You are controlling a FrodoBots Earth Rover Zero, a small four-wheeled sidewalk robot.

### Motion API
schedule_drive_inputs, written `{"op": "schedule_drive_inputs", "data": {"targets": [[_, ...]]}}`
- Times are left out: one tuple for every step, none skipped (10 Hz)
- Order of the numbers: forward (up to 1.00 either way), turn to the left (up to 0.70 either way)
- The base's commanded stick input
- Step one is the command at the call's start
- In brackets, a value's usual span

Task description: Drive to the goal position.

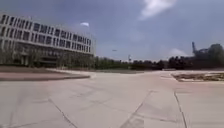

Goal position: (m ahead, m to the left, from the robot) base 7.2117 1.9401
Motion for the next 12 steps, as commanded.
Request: {"op": "schedule_drive_inputs", "data": {"targets": [[0.70, 0.00], [0.70, 0.00], [0.70, 0.00], [0.70, 0.00], [0.70, 0.00], [0.70, 0.00], [0.70, 0.00], [0.70, 0.00], [0.70, 0.00], [0.70, 0.00], [0.70, 0.00], [0.70, 0.00]]}}
